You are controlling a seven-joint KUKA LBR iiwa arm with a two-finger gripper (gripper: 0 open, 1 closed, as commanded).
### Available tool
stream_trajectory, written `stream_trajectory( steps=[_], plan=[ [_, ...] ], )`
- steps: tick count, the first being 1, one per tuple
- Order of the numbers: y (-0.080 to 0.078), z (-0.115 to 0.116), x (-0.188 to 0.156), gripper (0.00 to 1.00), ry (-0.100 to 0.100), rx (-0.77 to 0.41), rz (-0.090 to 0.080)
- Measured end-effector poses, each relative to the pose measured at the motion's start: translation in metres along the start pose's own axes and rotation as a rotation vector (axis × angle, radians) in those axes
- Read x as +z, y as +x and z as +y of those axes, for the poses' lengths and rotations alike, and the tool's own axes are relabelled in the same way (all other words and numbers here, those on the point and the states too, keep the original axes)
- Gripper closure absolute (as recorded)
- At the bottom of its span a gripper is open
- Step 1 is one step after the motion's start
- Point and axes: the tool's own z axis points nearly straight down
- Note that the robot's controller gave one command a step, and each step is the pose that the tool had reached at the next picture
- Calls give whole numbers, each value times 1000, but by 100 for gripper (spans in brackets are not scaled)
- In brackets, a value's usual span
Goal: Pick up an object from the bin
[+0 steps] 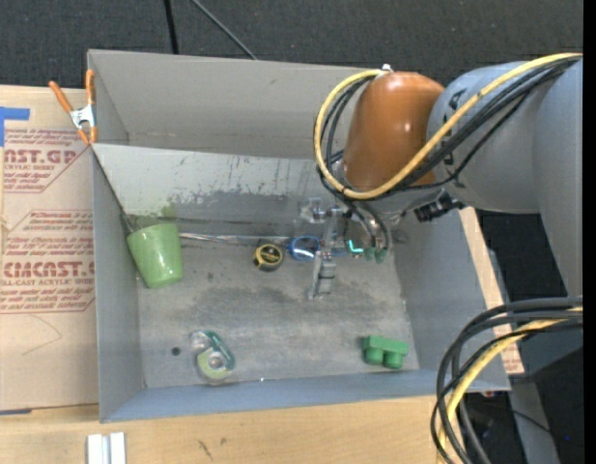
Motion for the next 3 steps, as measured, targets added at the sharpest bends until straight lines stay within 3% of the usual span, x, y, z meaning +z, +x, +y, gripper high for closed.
stream_trajectory(
  steps=[1,2,3],
  plan=[
    [3,-2,72,0,0,46,-6],
    [2,-2,68,100,-1,45,-8],
    [23,-36,32,100,3,-540,-8]
  ],
)
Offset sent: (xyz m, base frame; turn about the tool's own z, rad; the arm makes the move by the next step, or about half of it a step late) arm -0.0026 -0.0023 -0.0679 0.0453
